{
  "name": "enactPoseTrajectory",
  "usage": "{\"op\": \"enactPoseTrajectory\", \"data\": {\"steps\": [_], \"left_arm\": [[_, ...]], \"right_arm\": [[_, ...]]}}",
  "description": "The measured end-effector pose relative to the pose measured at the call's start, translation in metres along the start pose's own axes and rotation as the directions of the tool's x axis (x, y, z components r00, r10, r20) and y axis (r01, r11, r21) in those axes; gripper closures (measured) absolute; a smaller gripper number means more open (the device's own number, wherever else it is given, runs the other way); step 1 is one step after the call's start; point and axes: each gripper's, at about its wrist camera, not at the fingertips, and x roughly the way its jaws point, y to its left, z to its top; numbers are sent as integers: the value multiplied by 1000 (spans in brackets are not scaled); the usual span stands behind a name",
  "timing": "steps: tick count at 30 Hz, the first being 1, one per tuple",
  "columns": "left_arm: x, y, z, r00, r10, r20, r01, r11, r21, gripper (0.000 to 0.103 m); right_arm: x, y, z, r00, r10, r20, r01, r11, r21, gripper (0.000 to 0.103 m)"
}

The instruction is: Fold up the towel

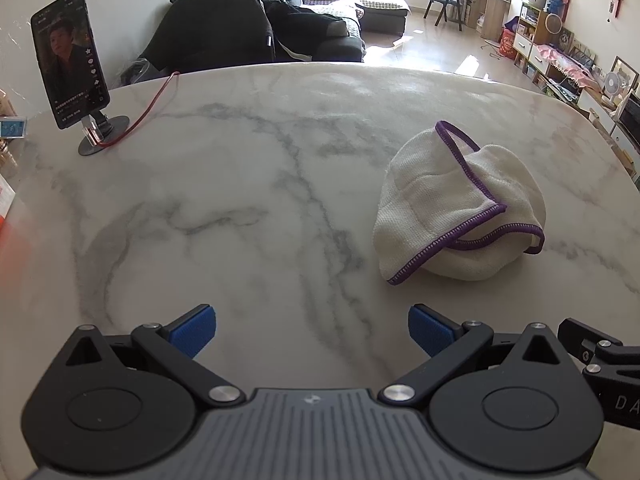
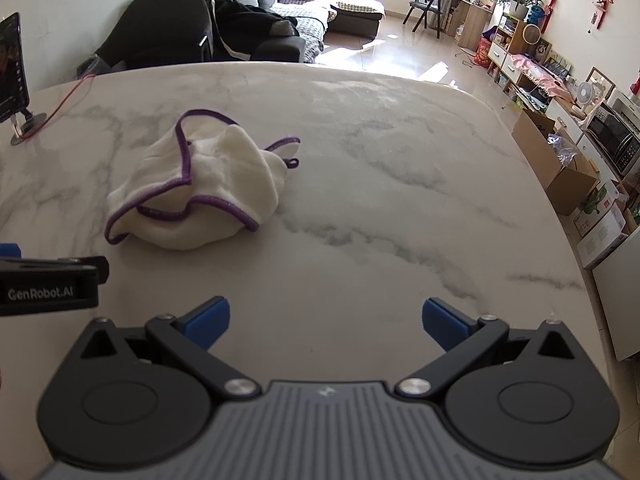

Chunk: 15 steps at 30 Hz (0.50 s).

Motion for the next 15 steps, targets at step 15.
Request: {"op": "enactPoseTrajectory", "data": {"steps": [15], "left_arm": [[0, 1, 0, 1000, -3, -2, 3, 1000, -6, 1]], "right_arm": [[0, 0, 1, 1000, 0, 7, 0, 1000, -4, 0]]}}
